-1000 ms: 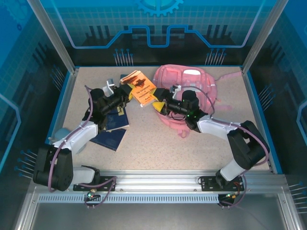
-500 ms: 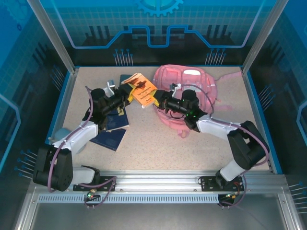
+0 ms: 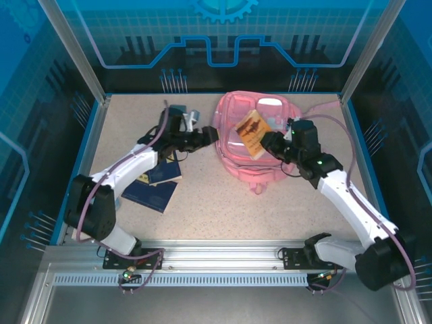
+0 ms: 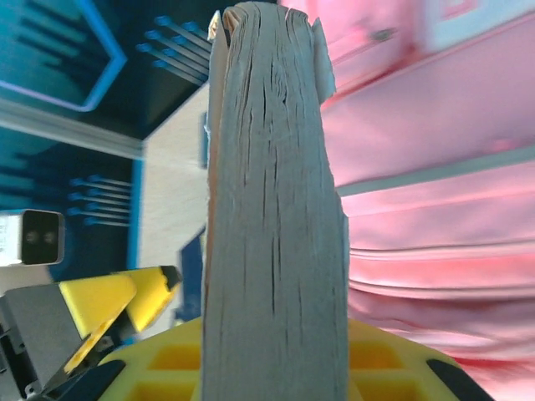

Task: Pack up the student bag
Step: Open the student bag at the top-center of the table.

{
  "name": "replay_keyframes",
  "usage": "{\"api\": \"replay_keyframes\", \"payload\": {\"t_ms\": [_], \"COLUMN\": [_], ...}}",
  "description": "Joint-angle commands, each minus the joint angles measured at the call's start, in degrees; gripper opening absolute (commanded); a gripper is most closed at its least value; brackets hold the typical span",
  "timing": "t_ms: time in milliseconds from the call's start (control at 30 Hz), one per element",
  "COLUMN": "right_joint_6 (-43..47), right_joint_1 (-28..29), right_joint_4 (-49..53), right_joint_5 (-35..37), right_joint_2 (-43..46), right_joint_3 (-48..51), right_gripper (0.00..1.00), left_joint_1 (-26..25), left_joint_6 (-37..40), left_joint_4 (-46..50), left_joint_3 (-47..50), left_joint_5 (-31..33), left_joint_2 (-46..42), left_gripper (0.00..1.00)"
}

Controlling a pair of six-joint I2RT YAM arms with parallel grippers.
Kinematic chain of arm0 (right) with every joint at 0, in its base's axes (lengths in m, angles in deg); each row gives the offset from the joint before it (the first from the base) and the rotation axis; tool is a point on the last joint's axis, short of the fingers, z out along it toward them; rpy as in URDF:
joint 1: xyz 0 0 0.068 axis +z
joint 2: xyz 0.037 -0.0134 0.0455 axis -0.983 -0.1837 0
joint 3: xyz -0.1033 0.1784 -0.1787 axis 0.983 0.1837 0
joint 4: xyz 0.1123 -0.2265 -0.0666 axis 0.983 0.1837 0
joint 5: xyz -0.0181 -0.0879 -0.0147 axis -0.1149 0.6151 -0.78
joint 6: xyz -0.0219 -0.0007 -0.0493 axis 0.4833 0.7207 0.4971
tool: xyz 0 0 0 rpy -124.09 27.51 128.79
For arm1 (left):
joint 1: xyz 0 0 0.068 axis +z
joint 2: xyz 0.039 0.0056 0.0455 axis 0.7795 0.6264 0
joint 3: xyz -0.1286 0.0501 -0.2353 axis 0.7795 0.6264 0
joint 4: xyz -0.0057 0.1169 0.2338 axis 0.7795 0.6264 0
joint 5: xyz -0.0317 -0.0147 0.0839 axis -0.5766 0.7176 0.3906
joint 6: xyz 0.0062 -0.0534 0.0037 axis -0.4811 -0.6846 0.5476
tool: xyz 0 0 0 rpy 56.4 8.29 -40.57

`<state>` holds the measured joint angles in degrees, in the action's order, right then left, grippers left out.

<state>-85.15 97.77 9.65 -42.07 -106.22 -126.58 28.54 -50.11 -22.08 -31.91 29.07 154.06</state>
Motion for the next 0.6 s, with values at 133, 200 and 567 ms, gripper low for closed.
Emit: {"api": "replay_keyframes", "payload": {"t_ms": [133, 200, 567], "right_joint_6": [8.47, 8.35, 6.79], "right_joint_1": [-7.73, -9.85, -14.92], "right_joint_4": [14.71, 15.32, 15.21], "right_joint_5": [2.84, 1.76, -3.73], "right_joint_2": [8.62, 10.28, 13.10], "right_joint_3": [-0.84, 0.30, 4.18], "right_gripper": [0.27, 0.27, 0.28], "left_joint_1": [-6.06, -6.54, -6.57], "left_joint_6": [22.35, 20.20, -2.61], "left_joint_4": [18.01, 19.55, 17.65], "left_joint_3": [-15.88, -20.06, -28.32], "left_joint_5": [9.09, 11.28, 12.52], "left_joint_2": [11.29, 15.52, 27.90], "left_gripper": [0.79, 0.76, 0.61]}}
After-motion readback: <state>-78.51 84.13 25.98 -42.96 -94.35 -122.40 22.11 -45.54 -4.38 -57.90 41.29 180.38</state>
